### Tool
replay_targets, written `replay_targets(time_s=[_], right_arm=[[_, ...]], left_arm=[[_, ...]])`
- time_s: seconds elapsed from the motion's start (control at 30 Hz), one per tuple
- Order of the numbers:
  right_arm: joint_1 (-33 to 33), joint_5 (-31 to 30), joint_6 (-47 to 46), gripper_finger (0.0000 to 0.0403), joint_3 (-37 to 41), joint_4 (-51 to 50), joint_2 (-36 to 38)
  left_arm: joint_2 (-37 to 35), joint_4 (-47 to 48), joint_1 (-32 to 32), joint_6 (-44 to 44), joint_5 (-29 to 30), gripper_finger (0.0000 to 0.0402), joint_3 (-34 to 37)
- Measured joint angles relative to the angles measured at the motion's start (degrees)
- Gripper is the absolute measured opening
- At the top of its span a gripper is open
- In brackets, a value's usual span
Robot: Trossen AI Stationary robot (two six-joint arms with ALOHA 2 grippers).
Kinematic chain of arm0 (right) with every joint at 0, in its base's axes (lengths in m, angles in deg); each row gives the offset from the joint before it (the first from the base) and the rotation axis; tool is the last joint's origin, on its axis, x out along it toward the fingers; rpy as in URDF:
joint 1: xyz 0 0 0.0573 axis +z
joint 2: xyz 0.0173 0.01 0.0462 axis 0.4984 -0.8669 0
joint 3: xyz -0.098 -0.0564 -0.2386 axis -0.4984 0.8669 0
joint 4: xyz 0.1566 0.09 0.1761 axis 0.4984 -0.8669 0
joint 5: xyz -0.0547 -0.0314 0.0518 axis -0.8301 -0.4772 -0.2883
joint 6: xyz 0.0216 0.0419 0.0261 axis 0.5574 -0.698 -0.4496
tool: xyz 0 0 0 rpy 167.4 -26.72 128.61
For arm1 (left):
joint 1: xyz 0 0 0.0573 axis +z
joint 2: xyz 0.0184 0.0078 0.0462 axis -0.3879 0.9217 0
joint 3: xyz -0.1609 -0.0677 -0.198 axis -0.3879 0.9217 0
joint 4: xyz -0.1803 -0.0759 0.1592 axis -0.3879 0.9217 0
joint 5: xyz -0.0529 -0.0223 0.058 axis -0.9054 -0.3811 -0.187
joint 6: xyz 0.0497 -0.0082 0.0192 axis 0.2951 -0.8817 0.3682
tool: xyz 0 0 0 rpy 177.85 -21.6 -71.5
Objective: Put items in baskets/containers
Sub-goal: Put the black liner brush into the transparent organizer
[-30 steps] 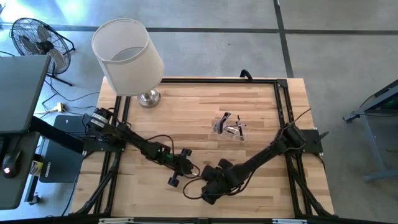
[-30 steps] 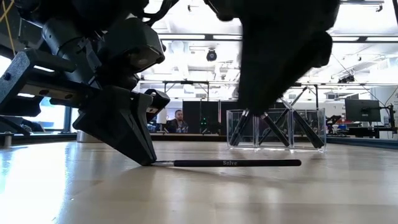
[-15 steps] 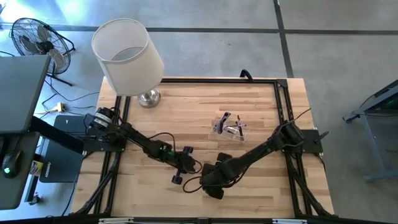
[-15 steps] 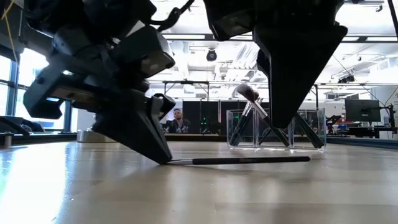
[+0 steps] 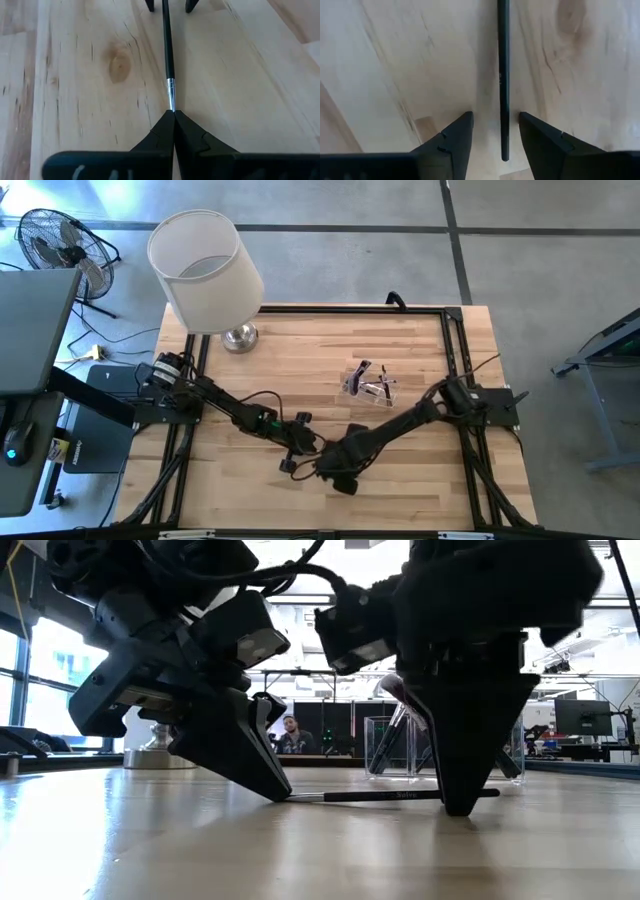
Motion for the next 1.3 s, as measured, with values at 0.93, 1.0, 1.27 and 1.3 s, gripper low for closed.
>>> replay_targets(time_s=[0.93, 1.0, 1.27, 1.3], right_arm=[[-0.2, 5.5, -10.2, 0.001, 0.4, 1.4, 0.5], [0.5, 3.8, -12.3, 0.0008, 0.5, 1.0, 1.2], [2.6, 4.8, -18.4, 0.0005, 0.6, -3.1, 2.0], [2.8, 3.8, -19.0, 0.0005, 0.6, -3.2, 2.1]], left_arm=[[-4.0, 4.8, 0.1, 3.7, -3.7, 0.0124, 0.1], [-6.2, 7.8, 0.8, 6.3, -1.8, 0.0133, 0.1], [-18.1, 14.6, 6.3, 7.5, 1.7, 0.0138, 0.0], [-19.3, 15.3, 7.1, 7.4, 1.1, 0.0138, 0.0]])
